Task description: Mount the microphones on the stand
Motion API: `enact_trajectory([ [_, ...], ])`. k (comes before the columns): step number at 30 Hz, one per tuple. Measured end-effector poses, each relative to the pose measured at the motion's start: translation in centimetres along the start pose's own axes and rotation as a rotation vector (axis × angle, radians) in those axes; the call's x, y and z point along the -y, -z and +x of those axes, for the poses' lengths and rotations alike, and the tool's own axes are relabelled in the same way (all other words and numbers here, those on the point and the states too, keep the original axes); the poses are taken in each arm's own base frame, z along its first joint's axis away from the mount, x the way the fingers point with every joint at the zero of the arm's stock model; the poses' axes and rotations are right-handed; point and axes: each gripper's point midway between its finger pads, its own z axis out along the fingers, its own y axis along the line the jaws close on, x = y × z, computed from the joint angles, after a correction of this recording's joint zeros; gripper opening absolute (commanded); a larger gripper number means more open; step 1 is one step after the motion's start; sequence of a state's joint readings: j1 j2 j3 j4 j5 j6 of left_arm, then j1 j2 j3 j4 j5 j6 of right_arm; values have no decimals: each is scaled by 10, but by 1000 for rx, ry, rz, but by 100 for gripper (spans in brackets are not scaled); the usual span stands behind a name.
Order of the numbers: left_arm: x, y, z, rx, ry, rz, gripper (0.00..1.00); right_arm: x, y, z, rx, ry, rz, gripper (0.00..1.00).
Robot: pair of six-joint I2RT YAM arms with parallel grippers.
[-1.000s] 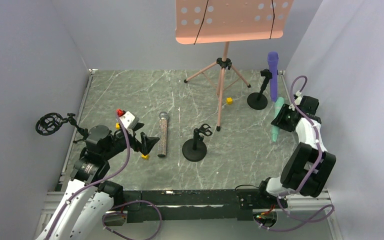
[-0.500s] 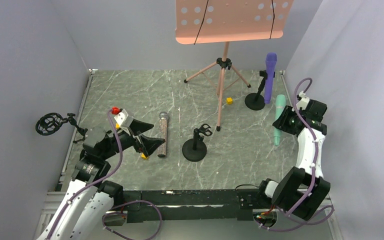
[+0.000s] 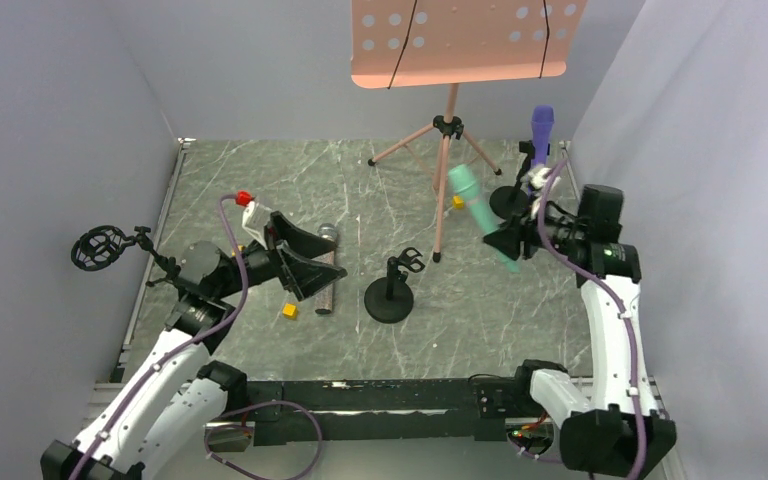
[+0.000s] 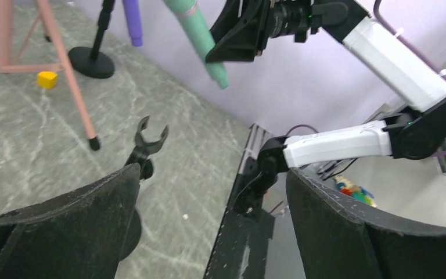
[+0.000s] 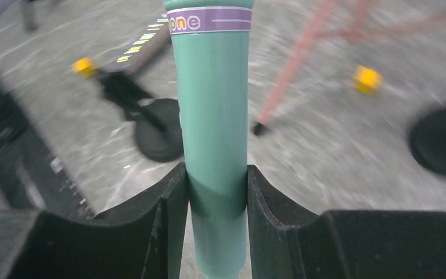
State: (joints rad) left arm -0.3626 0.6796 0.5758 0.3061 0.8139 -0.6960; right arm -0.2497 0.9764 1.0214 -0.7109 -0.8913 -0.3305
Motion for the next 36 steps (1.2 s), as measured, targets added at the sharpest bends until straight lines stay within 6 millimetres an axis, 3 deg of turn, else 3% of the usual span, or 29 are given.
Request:
enact_trajectory([
  [4,17,-24,8,-11,29,69,99,-77,-19,-10,-4,155,-342,9],
  [9,37,-67,24,-47,31,133,99,-116,-25,-21,-20,179,-607,9],
  [14,20,-109,29,-20,39,67,99,-132,-25,-14,-25,159,-732,10],
  [18,18,-138,31,7,44,39,99,-142,-19,-4,-16,147,-765,10],
  [21,20,-153,27,44,43,30,90,-147,-15,-1,-2,146,-777,10],
  [26,24,-166,17,122,37,29,85,-149,-14,0,18,153,-788,10],
  [32,30,-177,12,168,40,29,70,-149,-15,-1,26,147,-795,10],
  [36,33,-181,10,168,42,31,69,-149,-16,-2,32,148,-798,11],
])
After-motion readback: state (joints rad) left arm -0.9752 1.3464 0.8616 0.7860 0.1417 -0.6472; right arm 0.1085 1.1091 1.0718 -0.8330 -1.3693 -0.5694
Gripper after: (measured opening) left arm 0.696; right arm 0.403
